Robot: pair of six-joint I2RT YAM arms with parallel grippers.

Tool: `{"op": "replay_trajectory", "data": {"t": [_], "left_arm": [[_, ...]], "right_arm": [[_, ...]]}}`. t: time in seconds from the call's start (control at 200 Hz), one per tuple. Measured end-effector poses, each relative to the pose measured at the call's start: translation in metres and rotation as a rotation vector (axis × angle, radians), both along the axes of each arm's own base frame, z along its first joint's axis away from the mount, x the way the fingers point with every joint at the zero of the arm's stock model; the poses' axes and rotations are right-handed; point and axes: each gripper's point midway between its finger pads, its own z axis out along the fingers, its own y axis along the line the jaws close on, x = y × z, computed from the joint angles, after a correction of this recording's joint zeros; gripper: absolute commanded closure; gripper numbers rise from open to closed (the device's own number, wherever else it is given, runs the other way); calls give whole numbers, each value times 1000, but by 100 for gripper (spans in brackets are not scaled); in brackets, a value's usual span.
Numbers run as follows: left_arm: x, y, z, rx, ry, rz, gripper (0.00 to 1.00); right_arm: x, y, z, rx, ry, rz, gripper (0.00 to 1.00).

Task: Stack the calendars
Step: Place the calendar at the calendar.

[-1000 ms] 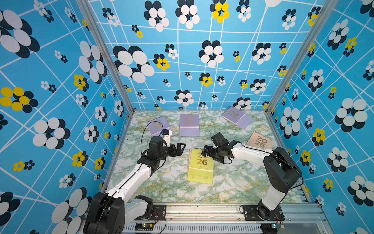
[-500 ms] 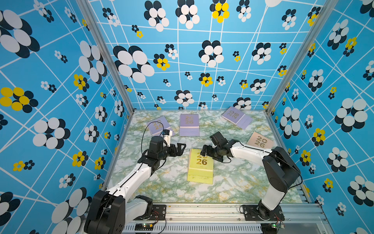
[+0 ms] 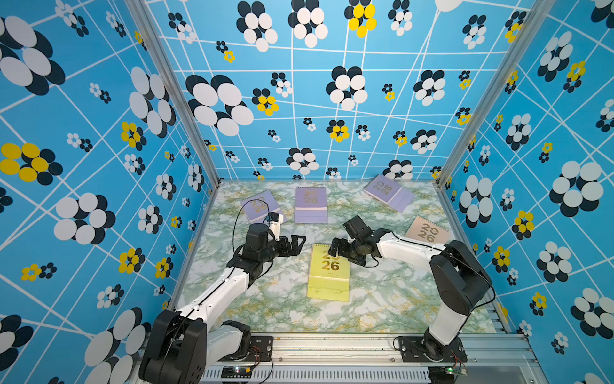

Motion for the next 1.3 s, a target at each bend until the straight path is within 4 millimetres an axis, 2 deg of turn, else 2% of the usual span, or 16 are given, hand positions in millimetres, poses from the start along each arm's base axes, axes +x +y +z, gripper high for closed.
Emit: {"op": "replay_trajectory", "data": {"t": [0.67, 0.899, 0.974, 1.044, 1.139, 1.299], "left_arm": [[0, -1, 0, -10, 0, -3, 0], [0, -1, 0, -9, 1, -3, 1], [0, -1, 0, -9, 0, -3, 0], [0, -1, 0, -9, 0, -3, 1], [0, -1, 0, -9, 0, -3, 0], [5, -3, -2, -5, 4, -5, 1]], "right_arm": [[3, 3, 2, -1, -4, 1, 1], [5, -12, 0, -60, -16, -22, 1], [10, -26, 7, -68, -29, -46, 1], [20, -51, 17, -75, -52, -101, 1], [35, -97, 31, -96, -83, -200, 1], [58, -186, 52, -137, -128, -391, 1]]}}
